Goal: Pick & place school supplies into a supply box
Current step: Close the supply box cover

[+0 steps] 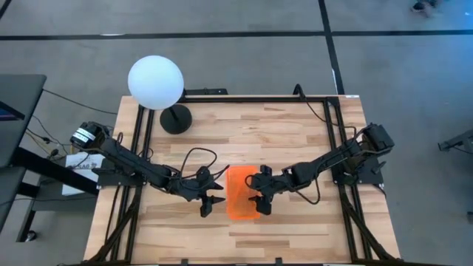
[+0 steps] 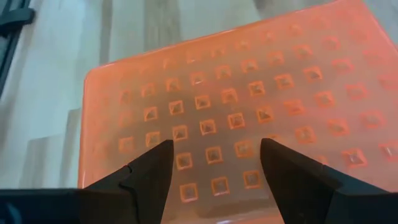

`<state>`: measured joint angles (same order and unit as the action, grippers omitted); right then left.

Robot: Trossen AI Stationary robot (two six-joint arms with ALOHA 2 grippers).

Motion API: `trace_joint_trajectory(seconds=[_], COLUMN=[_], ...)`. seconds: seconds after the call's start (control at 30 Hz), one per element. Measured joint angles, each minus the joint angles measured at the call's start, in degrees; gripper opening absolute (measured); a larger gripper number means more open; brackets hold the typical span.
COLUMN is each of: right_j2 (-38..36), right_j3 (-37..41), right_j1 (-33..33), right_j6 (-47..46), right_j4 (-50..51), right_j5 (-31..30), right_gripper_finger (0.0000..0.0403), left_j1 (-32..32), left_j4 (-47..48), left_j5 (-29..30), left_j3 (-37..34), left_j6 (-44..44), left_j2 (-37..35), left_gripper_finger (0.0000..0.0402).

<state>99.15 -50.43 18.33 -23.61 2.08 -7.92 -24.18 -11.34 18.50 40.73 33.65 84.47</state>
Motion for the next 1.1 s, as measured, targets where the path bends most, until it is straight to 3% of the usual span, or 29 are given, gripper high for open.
trace_joint_trajectory(seconds=[0.2, 0.57, 0.93, 1.1], right_j2=[0.02, 0.01, 0.04, -1.81], right_j3=[-0.05, -0.09, -0.05, 0.47], right_j1=[-1.93, -5.11, -7.51, -7.08], right_j6=[-0.91, -4.62, -6.42, 0.29], right_j4=[0.62, 1.29, 0.30, -2.65], right_j5=[-1.13, -2.77, -1.88, -1.32], right_gripper_finger=[0.0239, 0.0216, 0.0166, 0.0153], left_j1=[0.01, 0.49, 3.73, 3.94], left_j4=[-0.40, 1.10, 3.52, 2.83], left_j5=[0.53, 8.28, 7.47, 7.39], left_j3=[0.00, 0.00, 0.00, 0.00], left_j6=[0.22, -0.17, -1.52, -5.46], left_j2=[0.00, 0.00, 0.00, 0.00], left_gripper_finger=[0.0215, 0.0215, 0.0215, 0.0215])
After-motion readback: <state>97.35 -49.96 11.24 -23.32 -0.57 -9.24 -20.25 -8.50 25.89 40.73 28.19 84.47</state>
